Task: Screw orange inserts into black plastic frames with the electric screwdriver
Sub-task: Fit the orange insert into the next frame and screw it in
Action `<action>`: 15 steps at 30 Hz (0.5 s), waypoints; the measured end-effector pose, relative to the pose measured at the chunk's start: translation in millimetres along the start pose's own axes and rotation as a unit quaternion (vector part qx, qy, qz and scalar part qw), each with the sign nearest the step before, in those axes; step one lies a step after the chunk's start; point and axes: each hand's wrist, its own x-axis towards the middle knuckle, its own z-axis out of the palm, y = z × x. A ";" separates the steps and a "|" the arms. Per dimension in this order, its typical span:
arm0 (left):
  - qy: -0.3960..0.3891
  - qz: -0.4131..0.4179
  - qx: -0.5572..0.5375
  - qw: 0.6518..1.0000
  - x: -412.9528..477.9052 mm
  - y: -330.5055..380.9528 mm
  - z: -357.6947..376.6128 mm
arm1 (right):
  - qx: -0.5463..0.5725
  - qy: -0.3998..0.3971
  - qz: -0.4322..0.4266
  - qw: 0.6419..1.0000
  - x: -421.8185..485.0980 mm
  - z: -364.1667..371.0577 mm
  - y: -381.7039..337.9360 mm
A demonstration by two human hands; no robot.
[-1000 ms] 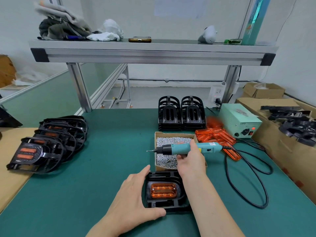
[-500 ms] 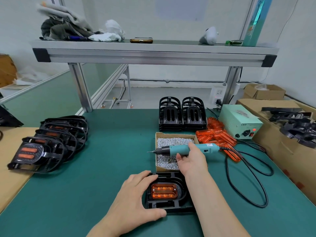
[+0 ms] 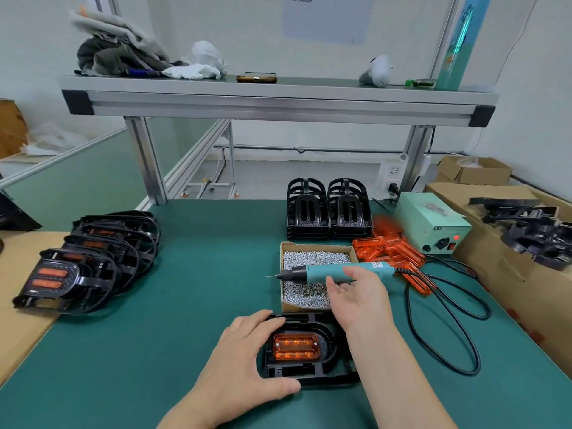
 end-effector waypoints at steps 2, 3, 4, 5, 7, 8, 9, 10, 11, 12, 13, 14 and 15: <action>0.000 0.000 0.000 1.000 -0.3 -0.1 0.0 | -0.016 -0.002 -0.005 1.000 -5.0 -2.6 -2.1; 0.000 0.000 0.000 1.000 -0.2 0.0 0.0 | -0.016 -0.003 -0.007 1.000 -7.1 -4.7 -2.8; 0.000 0.000 0.000 1.000 -0.1 0.0 0.2 | -0.013 0.003 -0.010 1.000 -9.2 -6.0 -3.2; -0.001 0.000 -0.001 1.000 -0.1 0.2 0.2 | -0.009 -0.004 -0.013 1.000 -10.6 -7.5 -2.3; -0.001 -0.002 -0.006 1.000 -0.5 0.3 0.1 | -0.006 -0.025 -0.017 1.000 -19.3 -7.8 -2.4; 0.001 -0.005 -0.012 1.000 -0.7 0.3 -0.2 | -0.018 -0.024 -0.033 0.999 -21.2 -8.5 -1.6; 0.004 -0.008 -0.019 1.000 -1.1 0.1 -1.0 | -0.032 -0.032 -0.033 0.998 -20.8 -11.8 -0.4; 0.008 -0.010 -0.028 1.000 -1.4 -0.2 -2.0 | -0.031 -0.027 -0.029 0.999 -24.0 -13.6 0.0; 0.012 -0.011 -0.038 0.999 -1.8 -0.3 -3.0 | -0.037 -0.024 -0.015 0.999 -27.0 -14.9 -0.4; 0.017 -0.013 -0.046 0.999 -2.4 0.0 -4.1 | -0.043 -0.022 -0.007 0.999 -28.3 -14.9 0.3; 0.021 -0.014 -0.053 0.998 -2.9 0.7 -5.4 | -0.052 -0.024 -0.009 0.998 -29.7 -16.1 1.2; 0.023 -0.014 -0.058 0.998 -3.5 1.7 -6.4 | -0.061 -0.034 -0.013 0.997 -29.9 -18.8 2.2; 0.023 -0.016 -0.061 0.998 -3.8 2.7 -7.2 | -0.073 -0.047 -0.016 0.996 -30.4 -20.7 2.6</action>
